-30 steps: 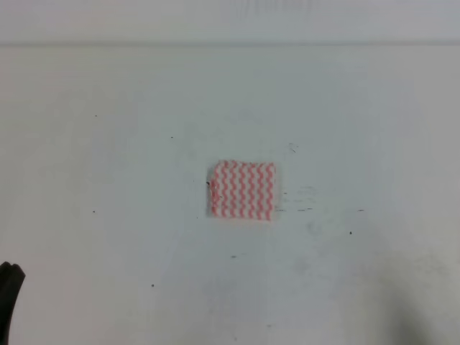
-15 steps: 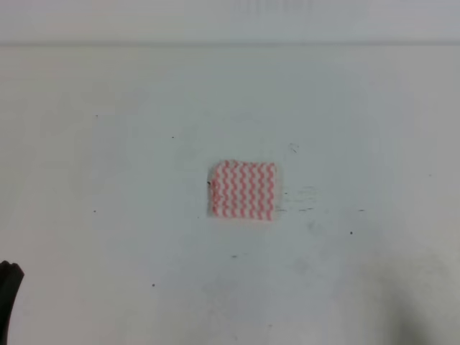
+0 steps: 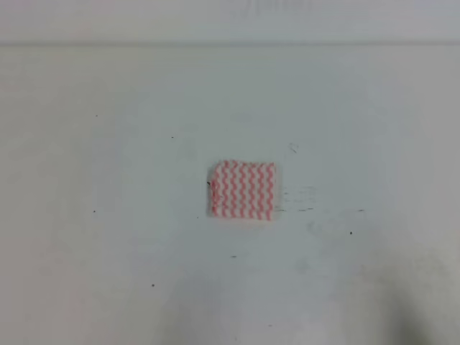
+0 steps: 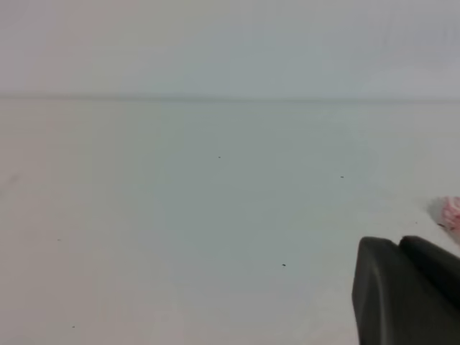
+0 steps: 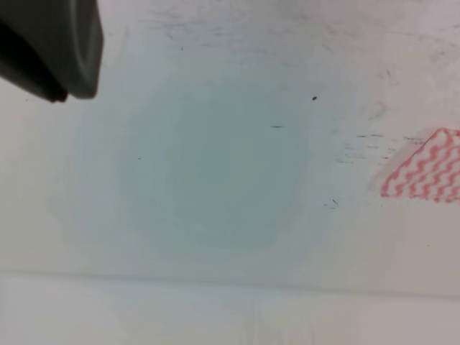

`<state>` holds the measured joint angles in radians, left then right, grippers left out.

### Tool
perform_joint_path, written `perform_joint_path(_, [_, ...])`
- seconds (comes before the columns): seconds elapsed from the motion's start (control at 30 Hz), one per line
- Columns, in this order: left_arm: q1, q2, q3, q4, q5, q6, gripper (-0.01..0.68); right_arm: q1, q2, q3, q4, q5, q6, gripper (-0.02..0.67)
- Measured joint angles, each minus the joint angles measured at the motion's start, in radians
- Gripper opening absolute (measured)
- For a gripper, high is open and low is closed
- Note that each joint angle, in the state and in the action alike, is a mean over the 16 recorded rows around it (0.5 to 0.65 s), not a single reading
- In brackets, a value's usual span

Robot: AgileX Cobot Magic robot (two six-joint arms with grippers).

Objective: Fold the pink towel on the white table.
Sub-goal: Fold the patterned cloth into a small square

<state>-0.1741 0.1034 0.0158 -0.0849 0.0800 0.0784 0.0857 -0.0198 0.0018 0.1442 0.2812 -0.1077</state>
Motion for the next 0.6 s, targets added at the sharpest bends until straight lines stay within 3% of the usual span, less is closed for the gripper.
perform_joint_path(0.23, [0.064,-0.104,-0.001,0.016,0.147,-0.020,-0.003,0.000,0.000,0.001,0.000,-0.001,0.001,-0.018])
perform_joint_path(0.6, [0.073,-0.131,0.002,0.022,0.238,-0.020,-0.003,0.000,0.001,0.002,0.000,-0.002,0.001,-0.018])
